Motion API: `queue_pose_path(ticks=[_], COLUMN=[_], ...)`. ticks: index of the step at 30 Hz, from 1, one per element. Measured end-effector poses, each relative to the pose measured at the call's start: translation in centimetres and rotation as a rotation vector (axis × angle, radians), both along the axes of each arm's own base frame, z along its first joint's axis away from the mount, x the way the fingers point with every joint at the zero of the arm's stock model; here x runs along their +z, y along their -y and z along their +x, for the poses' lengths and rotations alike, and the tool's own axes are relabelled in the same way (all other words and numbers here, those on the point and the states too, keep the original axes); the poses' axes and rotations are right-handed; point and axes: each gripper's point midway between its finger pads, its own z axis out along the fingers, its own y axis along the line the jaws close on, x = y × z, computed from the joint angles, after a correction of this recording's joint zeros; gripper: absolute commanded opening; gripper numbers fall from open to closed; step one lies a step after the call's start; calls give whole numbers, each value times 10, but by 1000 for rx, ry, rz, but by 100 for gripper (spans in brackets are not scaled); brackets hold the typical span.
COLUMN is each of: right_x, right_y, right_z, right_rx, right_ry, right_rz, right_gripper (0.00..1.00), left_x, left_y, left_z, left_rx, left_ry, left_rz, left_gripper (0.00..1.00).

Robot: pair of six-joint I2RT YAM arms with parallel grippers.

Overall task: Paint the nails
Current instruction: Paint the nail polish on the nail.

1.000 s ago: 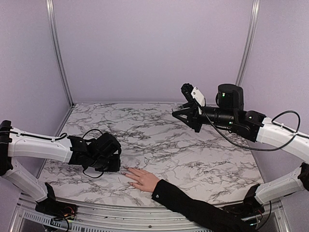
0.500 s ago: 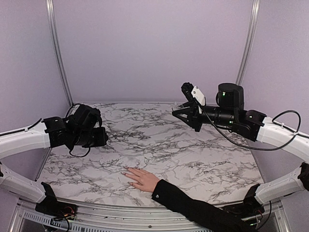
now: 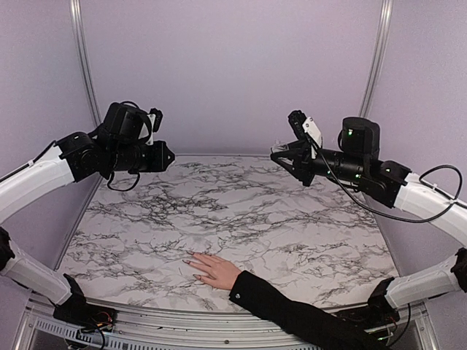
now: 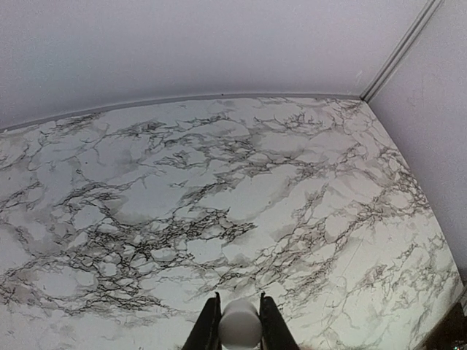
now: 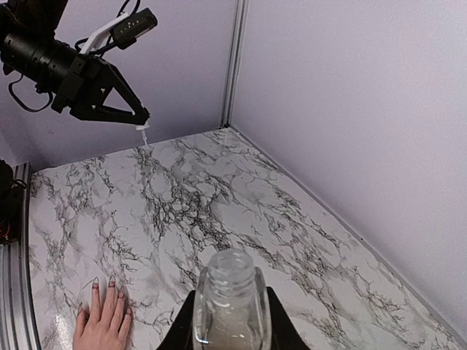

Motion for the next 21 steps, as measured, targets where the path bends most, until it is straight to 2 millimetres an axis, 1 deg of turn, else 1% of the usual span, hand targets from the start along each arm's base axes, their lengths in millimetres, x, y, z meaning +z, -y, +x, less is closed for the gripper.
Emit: queue_pose_path(ticks=[3,5,7,10,14,17,21], right_x=[6,9,10,12,12,10,4], right_y=[3,5,6,8,9,9,8], right_z=[-3,-5,-7,-9,-12,-12,-13], right_rx=[-2,-2,-1,-1,5,10,13], right_ry=[9,12,13,14,13,8,-1], right_rz=[12,15,16,17,17,15,8], right_gripper=[0,0,0,0,0,0,0], left_x=[-21,-45,-70,-111,-163,-185,-205], left_y=[16,27,33,32,20,14,16], left_z=[-2,-7,-18,-39,-68,-81,-91], left_rx=[-72,-129,-184,-237,-254,-258,-275], left_ry=[-67,-133,-204,-319,-467,-541,-605], left_rz=[16,27,34,54,94,112,128], left_gripper=[0,0,0,0,0,0,0])
